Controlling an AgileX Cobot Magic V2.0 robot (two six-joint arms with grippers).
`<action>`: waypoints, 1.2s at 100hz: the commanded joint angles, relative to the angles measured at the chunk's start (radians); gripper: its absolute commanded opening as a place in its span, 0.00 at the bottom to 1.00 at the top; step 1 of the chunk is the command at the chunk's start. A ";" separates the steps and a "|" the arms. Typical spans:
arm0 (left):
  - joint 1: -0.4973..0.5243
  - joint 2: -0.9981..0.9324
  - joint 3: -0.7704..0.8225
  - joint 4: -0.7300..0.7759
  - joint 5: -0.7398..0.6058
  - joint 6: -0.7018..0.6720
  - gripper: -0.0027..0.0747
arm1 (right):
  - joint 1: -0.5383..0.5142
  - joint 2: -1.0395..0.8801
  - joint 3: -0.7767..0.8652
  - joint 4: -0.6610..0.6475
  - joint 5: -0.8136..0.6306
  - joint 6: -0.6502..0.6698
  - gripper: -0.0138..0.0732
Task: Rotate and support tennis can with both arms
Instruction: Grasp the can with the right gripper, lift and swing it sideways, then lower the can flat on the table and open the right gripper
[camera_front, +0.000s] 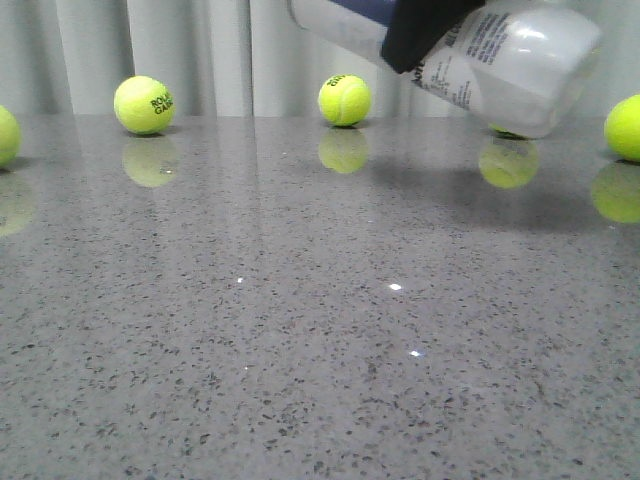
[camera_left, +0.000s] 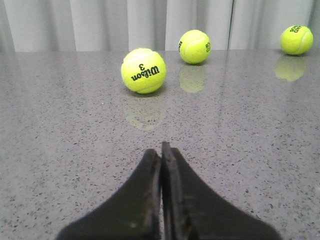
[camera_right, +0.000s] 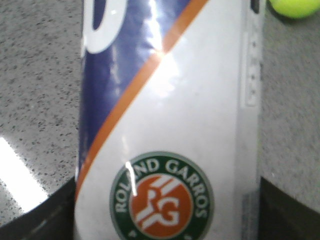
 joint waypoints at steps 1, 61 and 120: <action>-0.006 -0.035 0.045 0.000 -0.076 -0.009 0.01 | 0.038 -0.017 -0.036 0.019 -0.061 -0.127 0.51; -0.006 -0.035 0.045 0.000 -0.076 -0.009 0.01 | 0.104 0.134 -0.036 0.019 0.040 -0.600 0.51; -0.006 -0.035 0.045 0.000 -0.076 -0.009 0.01 | 0.104 0.144 -0.036 0.018 0.041 -0.611 0.90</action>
